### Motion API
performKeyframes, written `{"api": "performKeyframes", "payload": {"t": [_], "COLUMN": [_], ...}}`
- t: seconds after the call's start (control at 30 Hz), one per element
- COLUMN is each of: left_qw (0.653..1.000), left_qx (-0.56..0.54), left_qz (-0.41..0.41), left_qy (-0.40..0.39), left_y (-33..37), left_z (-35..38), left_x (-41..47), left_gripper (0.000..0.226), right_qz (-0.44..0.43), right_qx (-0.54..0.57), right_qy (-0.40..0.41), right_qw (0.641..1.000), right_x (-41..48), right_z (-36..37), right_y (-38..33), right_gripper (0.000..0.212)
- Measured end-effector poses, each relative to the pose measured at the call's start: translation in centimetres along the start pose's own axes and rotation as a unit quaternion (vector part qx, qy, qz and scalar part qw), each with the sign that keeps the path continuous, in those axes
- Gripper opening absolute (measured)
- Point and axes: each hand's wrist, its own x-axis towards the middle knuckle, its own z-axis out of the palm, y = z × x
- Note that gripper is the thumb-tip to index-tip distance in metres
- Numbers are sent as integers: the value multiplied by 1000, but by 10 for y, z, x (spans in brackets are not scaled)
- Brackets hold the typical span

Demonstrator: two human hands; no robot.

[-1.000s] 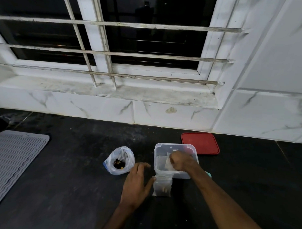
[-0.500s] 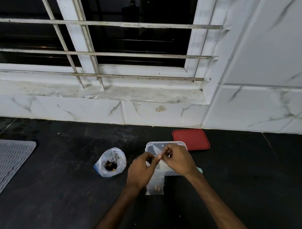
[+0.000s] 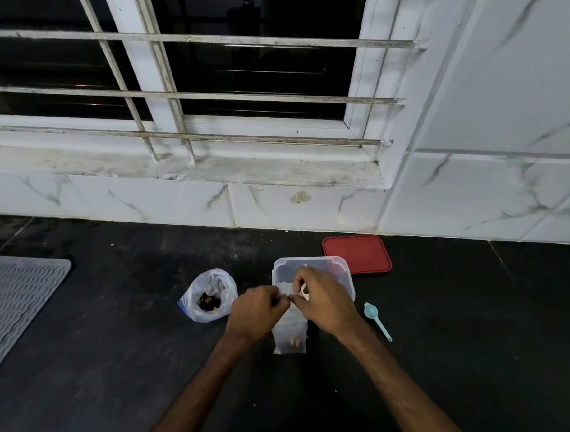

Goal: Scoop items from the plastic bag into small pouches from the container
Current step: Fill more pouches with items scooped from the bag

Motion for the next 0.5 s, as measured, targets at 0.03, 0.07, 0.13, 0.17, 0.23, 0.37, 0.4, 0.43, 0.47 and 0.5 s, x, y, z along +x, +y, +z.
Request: {"api": "performKeyframes", "payload": {"t": [0.03,0.07,0.13,0.17,0.23,0.37,0.4,0.43,0.47,0.5], "left_qw": [1000,1000,1000,1000,1000,998,997,996,995,995], "left_qx": [-5,-5,2,-1,-10,-55,-71,-85,-95,-97], "left_qz": [-2,-5,-17,-20,-17,-8,-9,-11,-13,-13], "left_qy": [-5,-11,-19,-18,-10,-5,-13,-22,-30,-33], "left_y": [0,-1,-4,-5,-2,4,2,-1,-6,-10], "left_z": [-2,-4,-10,-13,-18,-27,-28,-29,-29,-29], "left_x": [-2,-5,-12,-16,-23,-33,-36,-38,-41,-44], "left_gripper": [40,39,37,37,37,36,36,36,36,36], "right_qz": [-6,-5,19,34,32,-18,-16,-15,-12,-6], "right_qx": [-6,-9,2,16,25,-27,-43,-66,-89,-105], "right_qy": [-10,-13,0,11,26,-30,-55,-75,-91,-103], "right_qw": [1000,1000,1000,999,999,999,997,995,992,989], "right_x": [-1,-4,-8,-10,-15,-28,-32,-35,-39,-43], "right_z": [0,-1,-5,-8,-12,-22,-25,-29,-32,-34], "right_y": [-2,-3,-1,-1,-7,-31,-35,-37,-38,-39], "right_gripper": [15,16,21,23,24,27,26,26,29,34]}}
